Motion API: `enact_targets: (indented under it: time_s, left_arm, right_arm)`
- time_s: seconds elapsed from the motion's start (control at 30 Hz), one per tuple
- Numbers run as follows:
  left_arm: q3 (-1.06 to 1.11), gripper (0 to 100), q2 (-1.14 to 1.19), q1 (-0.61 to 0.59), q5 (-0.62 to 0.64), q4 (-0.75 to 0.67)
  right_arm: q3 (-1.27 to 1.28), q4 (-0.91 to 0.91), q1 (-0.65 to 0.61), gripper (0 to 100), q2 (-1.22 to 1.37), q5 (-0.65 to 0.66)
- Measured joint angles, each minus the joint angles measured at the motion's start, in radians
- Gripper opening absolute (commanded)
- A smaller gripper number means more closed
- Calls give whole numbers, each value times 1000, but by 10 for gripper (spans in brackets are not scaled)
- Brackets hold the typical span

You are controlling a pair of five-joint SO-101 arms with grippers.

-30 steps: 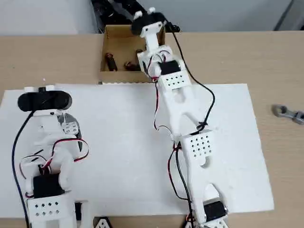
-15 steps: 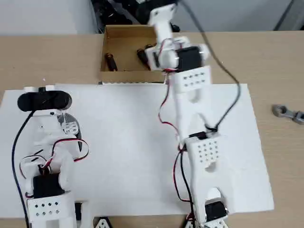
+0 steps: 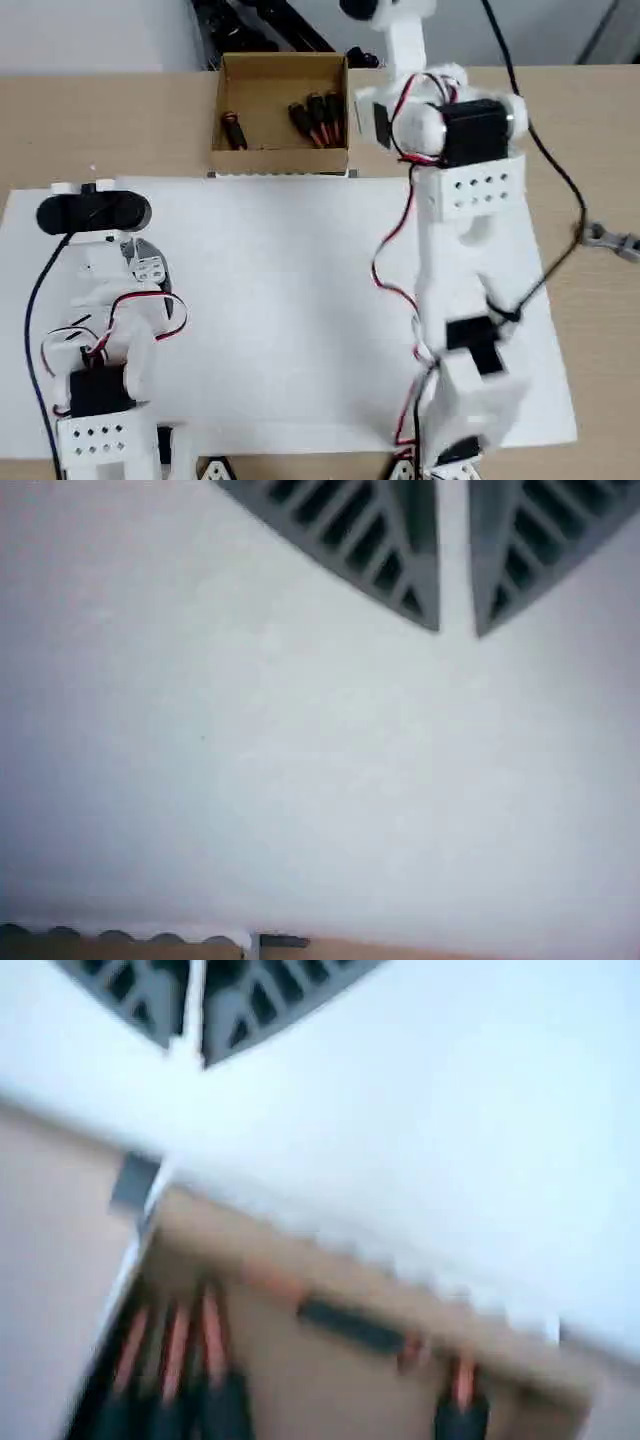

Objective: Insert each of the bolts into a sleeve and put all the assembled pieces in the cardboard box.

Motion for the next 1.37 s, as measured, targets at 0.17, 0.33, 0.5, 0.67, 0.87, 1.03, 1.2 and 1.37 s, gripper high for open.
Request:
enact_targets:
  time_s: [0.17, 0.33, 0.5, 0.67, 0.87, 1.03, 1.2, 1.37]
  left_arm:
    - [0, 7, 0, 0, 0, 0]
    - [0, 7, 0, 0, 0, 0]
    - [0, 7, 0, 0, 0, 0]
    - [0, 7, 0, 0, 0, 2]
    - [0, 7, 0, 0, 0, 18]
    - [0, 7, 0, 0, 0, 18]
    - [0, 7, 0, 0, 0, 20]
    - [0, 6, 0, -2, -3, 58]
  right_arm:
    - [394, -5, 2, 3, -361, 0]
    - [721, -12, 15, 4, -720, 0]
    - [1085, -71, 38, 5, -1019, 0]
    - [1390, -181, 104, 7, -1327, 0]
    - [1700, -270, 173, 4, -1725, 31]
    - [1889, -275, 245, 4, -1976, 71]
    - [1918, -275, 330, 4, -1982, 72]
    - [1923, -238, 341, 4, -1982, 72]
